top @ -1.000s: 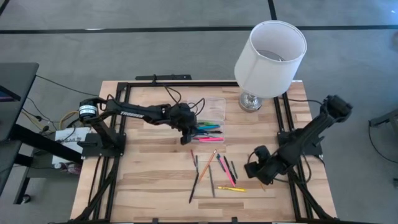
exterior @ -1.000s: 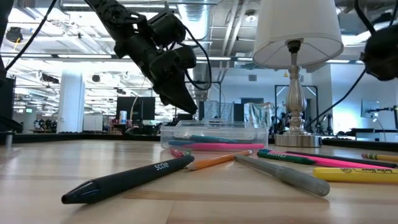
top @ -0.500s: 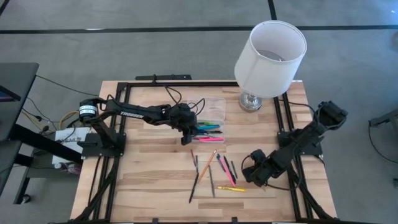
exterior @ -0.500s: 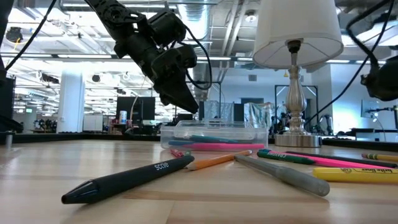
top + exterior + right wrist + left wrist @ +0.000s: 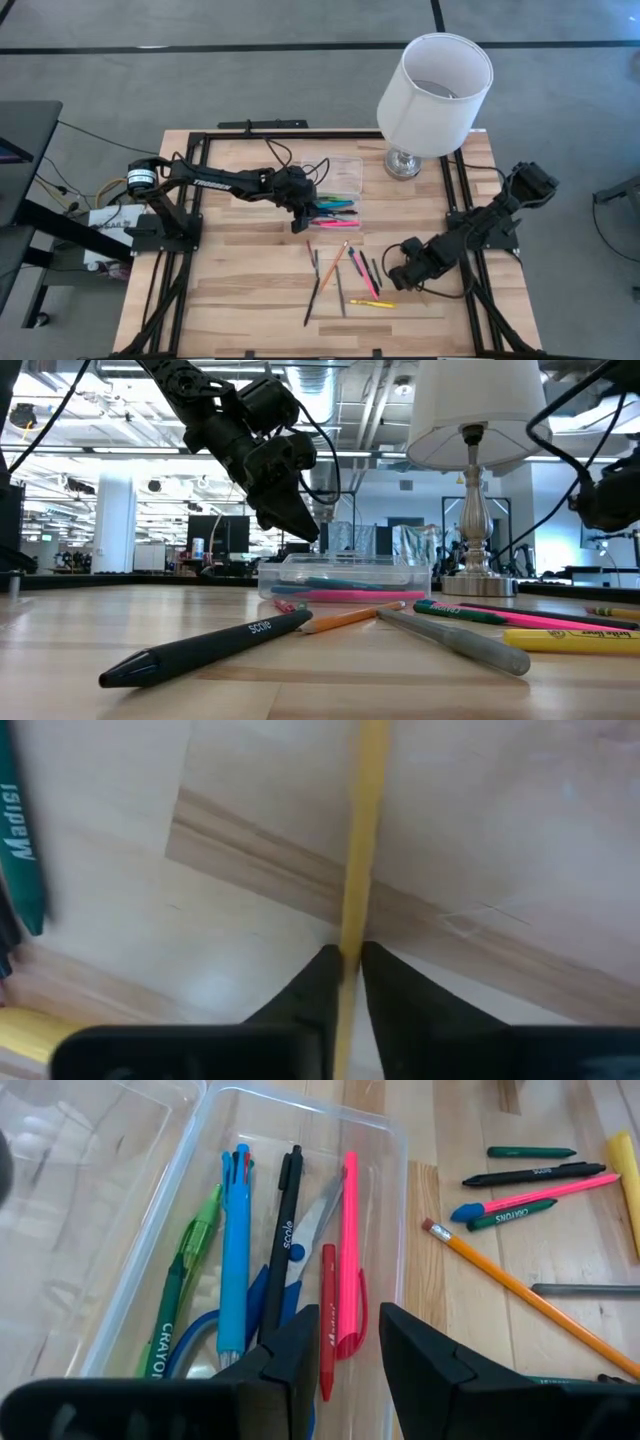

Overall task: Pick & place school supplies into a supply box
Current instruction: Put the yellow pencil into the transparent supply box

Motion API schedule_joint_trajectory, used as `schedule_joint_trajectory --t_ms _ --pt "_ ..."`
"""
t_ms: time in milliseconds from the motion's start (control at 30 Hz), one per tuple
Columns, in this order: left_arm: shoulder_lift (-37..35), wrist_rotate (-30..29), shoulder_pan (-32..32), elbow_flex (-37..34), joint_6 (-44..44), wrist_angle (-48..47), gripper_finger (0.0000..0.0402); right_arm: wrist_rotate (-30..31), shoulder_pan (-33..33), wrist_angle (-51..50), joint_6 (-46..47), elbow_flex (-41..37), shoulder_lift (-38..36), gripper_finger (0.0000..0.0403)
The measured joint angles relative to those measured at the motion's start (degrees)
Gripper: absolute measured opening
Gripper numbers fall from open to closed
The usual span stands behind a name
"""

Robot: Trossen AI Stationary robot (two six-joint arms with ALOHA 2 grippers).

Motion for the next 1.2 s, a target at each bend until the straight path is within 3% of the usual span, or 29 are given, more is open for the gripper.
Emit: schedule_joint_trajectory --t_ms 200,767,1200 --pt "0.00 0.00 0.00 0.00 0.01 0.00 0.0101 -1.05 -1.33 -0.23 -2.67 -0.03 0.02 0.0005" --pt "-1.11 0.01 0.00 -0.02 -0.90 -0.54 0.0101 -0.35 -1.36 -0.43 -4.34 -0.05 -0.13 0.0002" --pt "-7.52 -1.05 -0.04 -0.04 0.04 -3.81 0.0101 5.03 -1.39 -9.41 -11.24 7.71 0.04 0.0001"
